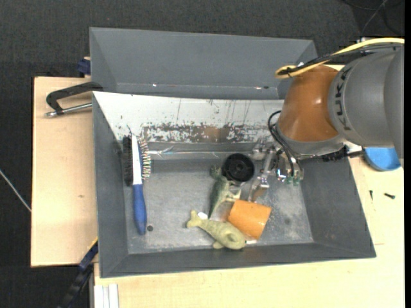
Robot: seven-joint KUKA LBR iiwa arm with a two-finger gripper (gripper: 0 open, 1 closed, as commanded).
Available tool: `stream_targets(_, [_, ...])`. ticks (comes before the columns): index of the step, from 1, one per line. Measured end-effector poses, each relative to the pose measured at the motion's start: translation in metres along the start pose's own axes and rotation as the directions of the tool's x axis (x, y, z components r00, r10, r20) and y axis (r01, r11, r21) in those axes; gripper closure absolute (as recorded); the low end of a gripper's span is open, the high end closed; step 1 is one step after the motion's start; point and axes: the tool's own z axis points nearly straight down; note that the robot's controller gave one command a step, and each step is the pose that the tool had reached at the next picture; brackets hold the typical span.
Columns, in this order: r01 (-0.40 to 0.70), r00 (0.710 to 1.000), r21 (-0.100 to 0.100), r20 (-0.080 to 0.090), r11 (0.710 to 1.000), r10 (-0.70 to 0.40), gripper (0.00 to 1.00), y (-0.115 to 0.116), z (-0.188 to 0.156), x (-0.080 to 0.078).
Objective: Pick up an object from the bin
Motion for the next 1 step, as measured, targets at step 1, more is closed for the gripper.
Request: stream_targets(1, [0.017, 1.000, -0.001, 0.007, 1.000, -0.017, 0.00, 0.0053, -0.0885, 0.0418])
